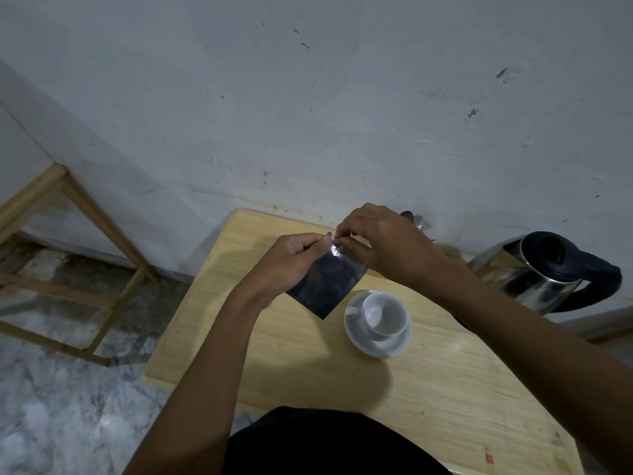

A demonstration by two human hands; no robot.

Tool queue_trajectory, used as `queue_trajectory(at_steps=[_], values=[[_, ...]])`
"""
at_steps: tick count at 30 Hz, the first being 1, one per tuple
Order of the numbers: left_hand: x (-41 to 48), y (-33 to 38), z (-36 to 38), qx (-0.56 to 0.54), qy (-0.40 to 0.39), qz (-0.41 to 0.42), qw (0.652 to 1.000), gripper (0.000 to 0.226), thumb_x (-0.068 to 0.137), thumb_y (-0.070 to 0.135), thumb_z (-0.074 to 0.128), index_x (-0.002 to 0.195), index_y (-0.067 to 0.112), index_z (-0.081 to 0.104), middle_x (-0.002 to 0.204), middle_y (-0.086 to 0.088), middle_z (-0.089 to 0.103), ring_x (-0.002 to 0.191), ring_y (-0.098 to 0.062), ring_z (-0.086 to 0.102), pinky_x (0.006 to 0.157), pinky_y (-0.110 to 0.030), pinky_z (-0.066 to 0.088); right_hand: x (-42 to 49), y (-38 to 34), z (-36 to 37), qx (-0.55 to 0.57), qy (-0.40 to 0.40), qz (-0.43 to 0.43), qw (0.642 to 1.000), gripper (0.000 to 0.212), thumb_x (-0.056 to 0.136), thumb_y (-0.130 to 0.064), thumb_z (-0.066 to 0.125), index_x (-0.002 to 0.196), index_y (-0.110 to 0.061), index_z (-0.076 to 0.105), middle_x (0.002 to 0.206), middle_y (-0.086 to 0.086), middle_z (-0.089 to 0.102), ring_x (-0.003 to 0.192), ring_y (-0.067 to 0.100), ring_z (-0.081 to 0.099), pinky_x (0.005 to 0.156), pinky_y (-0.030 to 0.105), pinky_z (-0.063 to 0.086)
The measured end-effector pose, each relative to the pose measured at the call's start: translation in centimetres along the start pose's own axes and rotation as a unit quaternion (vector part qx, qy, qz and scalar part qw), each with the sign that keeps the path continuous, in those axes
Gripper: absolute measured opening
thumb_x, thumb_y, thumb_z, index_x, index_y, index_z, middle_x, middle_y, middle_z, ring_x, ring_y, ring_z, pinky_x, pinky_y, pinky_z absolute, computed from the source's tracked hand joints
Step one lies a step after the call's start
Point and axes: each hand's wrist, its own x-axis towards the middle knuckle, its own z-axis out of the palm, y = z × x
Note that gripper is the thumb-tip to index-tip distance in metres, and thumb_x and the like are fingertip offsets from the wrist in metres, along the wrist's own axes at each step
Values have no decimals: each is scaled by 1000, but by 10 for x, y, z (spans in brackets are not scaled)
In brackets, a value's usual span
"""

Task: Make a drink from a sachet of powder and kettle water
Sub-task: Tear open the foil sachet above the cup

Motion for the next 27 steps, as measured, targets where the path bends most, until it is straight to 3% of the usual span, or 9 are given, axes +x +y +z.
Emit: queue_trajectory(at_steps=[2,4,6,10,16,19,23,25,27], values=[[3,-4,-2,3,15,14,1000,26,97,32,51,92,22,75,89,3,76,89,-12,68,81,-26,51,1,-1,1,-5,12,-12,1000,18,90,-24,61,93,-10,72,89,4,72,84,23,62,72,36,48],[6,-8,-4,-17,14,40,999,27,97,28,52,89,16,75,91,0,75,88,-11,67,84,-25,51,1,-3,3,-22,40,-35,998,16,87,-20,62,90,-7,72,85,6,72,79,24,63,72,27,44],[5,-8,-5,-52,2,59,997,28,97,25,51,88,10,73,84,0,71,80,-7,63,76,-18,48,-1,-2,7,-41,86,-75,993,11,87,-11,65,90,-4,73,85,8,72,78,23,62,74,20,39],[3,-6,-2,-112,-26,94,989,28,96,25,51,79,14,71,74,6,66,72,-5,57,67,-15,45,-8,2,14,-45,173,-133,975,12,93,-4,62,91,3,71,89,14,70,80,29,63,77,35,51],[7,-3,9,-160,-45,95,981,26,94,26,50,83,17,72,76,10,70,72,-2,62,63,-16,49,-20,0,16,-37,253,-130,958,14,93,0,59,87,7,70,86,17,69,80,28,60,86,37,49],[11,-6,10,-135,-38,79,987,26,95,28,52,93,12,72,86,2,70,81,-8,63,71,-22,51,-21,5,16,-8,208,-85,974,13,93,-4,60,87,2,70,85,12,69,81,22,59,81,29,48],[13,-10,8,-41,-26,65,997,25,97,25,51,85,19,73,72,14,68,69,-1,59,63,-15,46,-18,13,6,148,49,70,985,6,87,-15,71,92,-14,73,84,-11,67,79,-4,58,72,6,41],[12,-10,7,26,-32,84,996,26,98,23,51,83,26,72,67,18,67,63,4,56,60,-10,42,-17,20,-1,201,-23,126,971,9,84,-18,75,93,-18,74,82,-19,67,78,-5,63,71,8,45],[13,-9,6,59,-31,95,993,25,97,23,51,87,27,73,72,16,69,67,3,57,64,-13,43,-15,23,-6,194,-70,128,970,13,83,-20,76,95,-17,75,82,-14,70,78,-2,64,73,15,50]])
